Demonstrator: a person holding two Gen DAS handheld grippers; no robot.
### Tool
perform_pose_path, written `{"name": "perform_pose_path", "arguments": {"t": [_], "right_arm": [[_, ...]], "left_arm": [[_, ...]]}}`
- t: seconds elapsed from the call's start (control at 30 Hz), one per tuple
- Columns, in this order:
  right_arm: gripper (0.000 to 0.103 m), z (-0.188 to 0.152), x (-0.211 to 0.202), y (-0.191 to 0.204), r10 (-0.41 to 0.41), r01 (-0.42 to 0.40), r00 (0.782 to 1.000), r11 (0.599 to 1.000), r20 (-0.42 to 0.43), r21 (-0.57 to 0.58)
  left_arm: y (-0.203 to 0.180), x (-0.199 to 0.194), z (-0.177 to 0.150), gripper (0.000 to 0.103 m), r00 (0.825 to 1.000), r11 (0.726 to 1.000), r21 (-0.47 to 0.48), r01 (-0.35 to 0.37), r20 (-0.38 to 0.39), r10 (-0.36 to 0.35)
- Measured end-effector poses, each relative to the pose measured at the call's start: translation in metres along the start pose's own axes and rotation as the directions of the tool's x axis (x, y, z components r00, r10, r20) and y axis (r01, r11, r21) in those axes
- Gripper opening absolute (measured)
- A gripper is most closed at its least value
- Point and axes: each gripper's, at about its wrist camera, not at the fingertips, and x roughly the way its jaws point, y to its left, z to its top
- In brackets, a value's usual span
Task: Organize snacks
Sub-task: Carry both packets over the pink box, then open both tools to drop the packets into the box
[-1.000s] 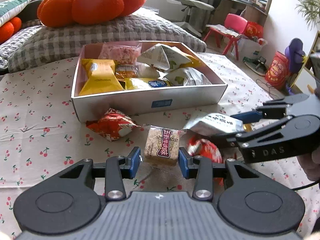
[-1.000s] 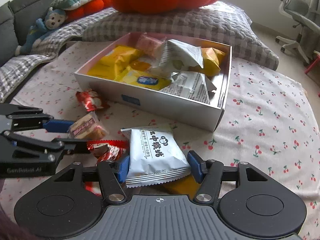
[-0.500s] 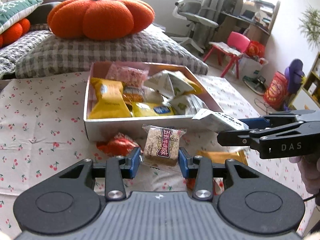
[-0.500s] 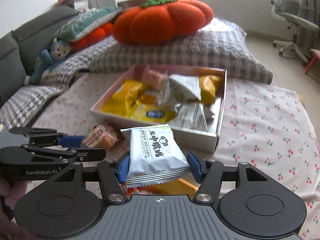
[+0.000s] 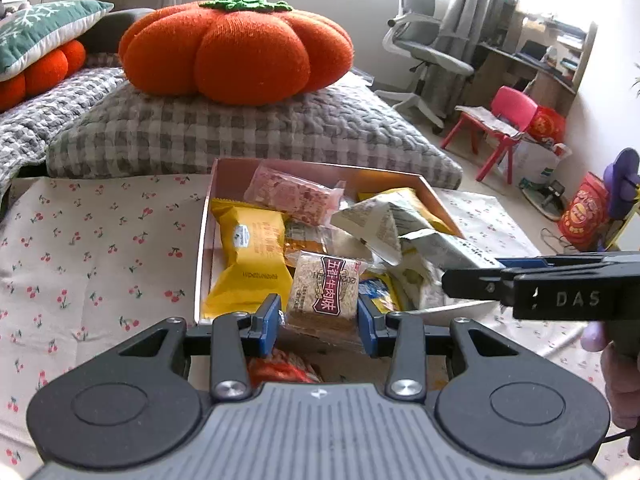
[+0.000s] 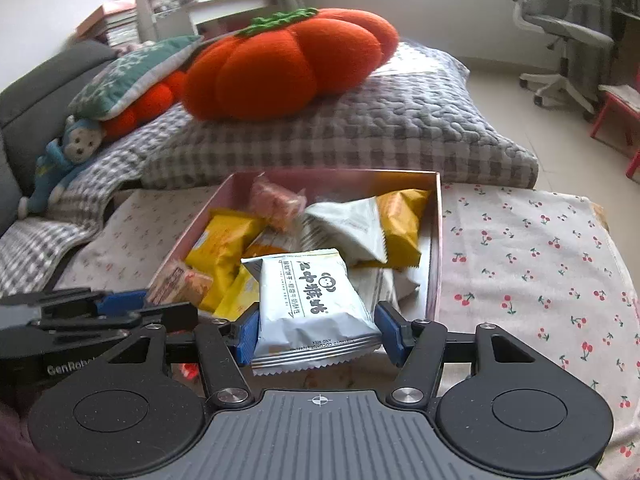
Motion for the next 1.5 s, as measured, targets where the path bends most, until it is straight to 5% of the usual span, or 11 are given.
{"name": "perform_pose_path", "arguments": {"t": [1.07,1.5], "right_arm": [[0.060,0.008,0.038,-0.005,0.067,-0.068,0.998,0.991,0.012,0.113],[0.090,-0.002,0.005,0.007,0.082,-0.082,0.997,0.997,0.010,0.008]], "left_arm": [[0.019,0.023,0.002,0.038,0.999,0.998,0.032,0.048,0.009,-0.048],[0.007,0.005,-0.001,0.086,1.000,0.998,0.068,-0.003,-0.002,0.003]]}}
